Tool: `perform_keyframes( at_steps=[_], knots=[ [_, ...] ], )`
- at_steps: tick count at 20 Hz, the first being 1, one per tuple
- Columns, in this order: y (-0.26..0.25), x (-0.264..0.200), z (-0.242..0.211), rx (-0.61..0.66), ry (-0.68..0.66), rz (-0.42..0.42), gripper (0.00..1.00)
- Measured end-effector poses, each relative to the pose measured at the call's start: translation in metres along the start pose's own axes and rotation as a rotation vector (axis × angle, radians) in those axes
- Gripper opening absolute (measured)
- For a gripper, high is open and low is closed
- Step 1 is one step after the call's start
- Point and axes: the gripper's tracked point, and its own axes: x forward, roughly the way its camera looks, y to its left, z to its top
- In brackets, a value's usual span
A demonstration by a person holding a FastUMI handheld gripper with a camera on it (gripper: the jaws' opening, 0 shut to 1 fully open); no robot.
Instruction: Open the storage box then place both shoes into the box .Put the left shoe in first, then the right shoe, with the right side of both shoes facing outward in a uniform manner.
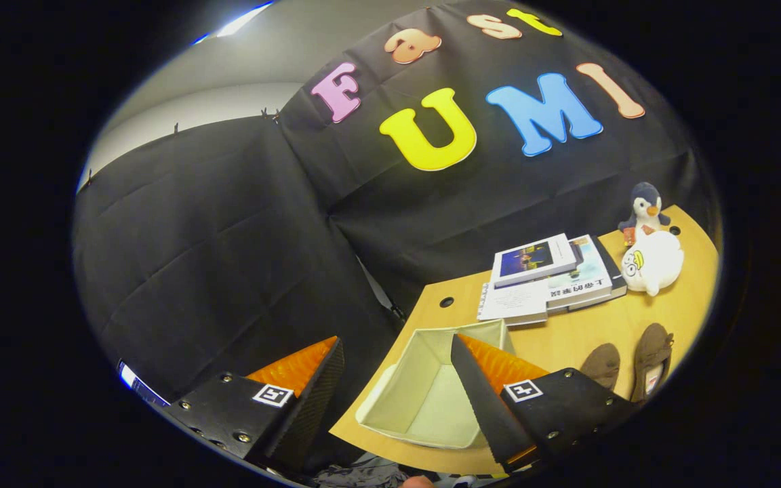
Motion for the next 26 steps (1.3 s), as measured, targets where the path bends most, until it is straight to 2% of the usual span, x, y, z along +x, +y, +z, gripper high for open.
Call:
perform_keyframes(
  at_steps=[6,14,18,26],
  knots=[
    [-0.081,-0.022,0.003,-0.042,0.002,-0.136,0.97],
    [-0.186,-0.033,-0.033,-0.088,0.080,-0.310,0.97],
    [-0.220,-0.031,-0.060,-0.043,0.126,-0.345,0.98],
    [-0.278,-0.021,-0.125,-0.052,0.286,-0.415,0.98]
  ],
)
